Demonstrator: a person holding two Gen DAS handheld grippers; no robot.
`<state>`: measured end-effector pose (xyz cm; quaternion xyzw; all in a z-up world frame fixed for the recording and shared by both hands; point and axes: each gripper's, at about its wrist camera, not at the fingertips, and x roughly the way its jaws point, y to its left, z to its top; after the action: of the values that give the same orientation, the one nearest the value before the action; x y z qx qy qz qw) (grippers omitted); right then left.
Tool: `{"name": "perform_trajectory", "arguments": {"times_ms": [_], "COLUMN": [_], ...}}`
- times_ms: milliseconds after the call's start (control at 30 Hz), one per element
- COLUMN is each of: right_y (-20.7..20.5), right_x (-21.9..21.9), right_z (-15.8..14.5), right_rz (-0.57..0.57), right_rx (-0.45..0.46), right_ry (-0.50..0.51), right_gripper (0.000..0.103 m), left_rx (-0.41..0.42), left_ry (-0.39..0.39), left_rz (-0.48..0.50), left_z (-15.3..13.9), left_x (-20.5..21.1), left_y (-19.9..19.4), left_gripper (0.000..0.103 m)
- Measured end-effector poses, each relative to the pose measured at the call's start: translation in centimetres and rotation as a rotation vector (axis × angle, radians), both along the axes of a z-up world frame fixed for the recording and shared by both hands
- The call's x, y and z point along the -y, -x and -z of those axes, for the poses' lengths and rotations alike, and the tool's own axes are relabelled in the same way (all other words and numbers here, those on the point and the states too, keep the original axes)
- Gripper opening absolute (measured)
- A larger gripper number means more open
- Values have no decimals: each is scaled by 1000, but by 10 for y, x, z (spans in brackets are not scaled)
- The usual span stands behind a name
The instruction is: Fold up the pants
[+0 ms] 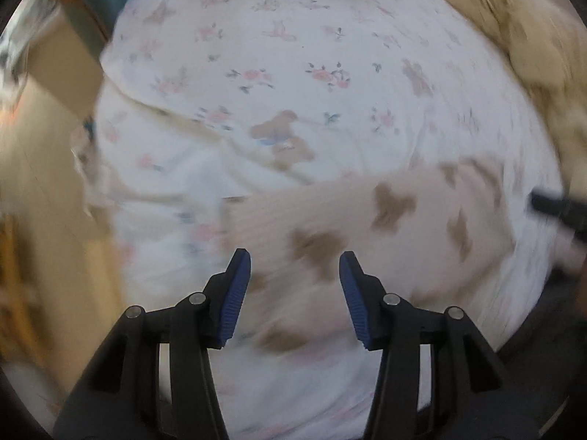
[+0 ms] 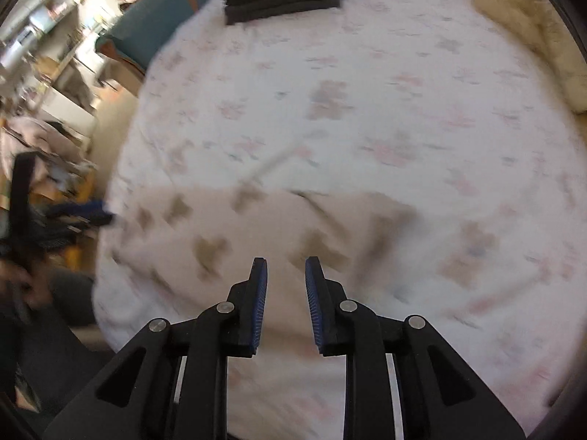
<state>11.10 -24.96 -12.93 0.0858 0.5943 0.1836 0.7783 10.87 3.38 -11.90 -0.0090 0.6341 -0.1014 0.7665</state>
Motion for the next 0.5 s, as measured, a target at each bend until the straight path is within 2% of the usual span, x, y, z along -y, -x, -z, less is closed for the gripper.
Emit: {"name": "perform_trajectory", "arguments": {"times_ms": [67,167,233,333,367,433,500], "right_y": [-10,-10,-5,2,4,12,14], "right_x": [-19,-37,-46,-38,-33,-22,-13], "right_z": [29,64,85,90,88,86,86], "right_rz": [9,-4,-44,-63,-53,-47,-23], "right_rx": [-52,-127,-162,-190,-198,-180,-195], "right_ry": [-70,-85,36,116,147,303,355], "right_gripper": [24,24,20,15,15,15,16], "left_rx": [-24,-48,-26,-32,-40,-54,-76], "left_ry": [66,138,97,1,-28,-102,-181], "left_rz": [-46,-62,-35,42,35,19,-20], "left_z": [19,49,57,60,58,58,59], "left_x": [10,24,29,32,26,16,2], "left_y": [-2,8,16,27,28,30,32], "left_gripper": [45,46,48,49,49,49,49]}}
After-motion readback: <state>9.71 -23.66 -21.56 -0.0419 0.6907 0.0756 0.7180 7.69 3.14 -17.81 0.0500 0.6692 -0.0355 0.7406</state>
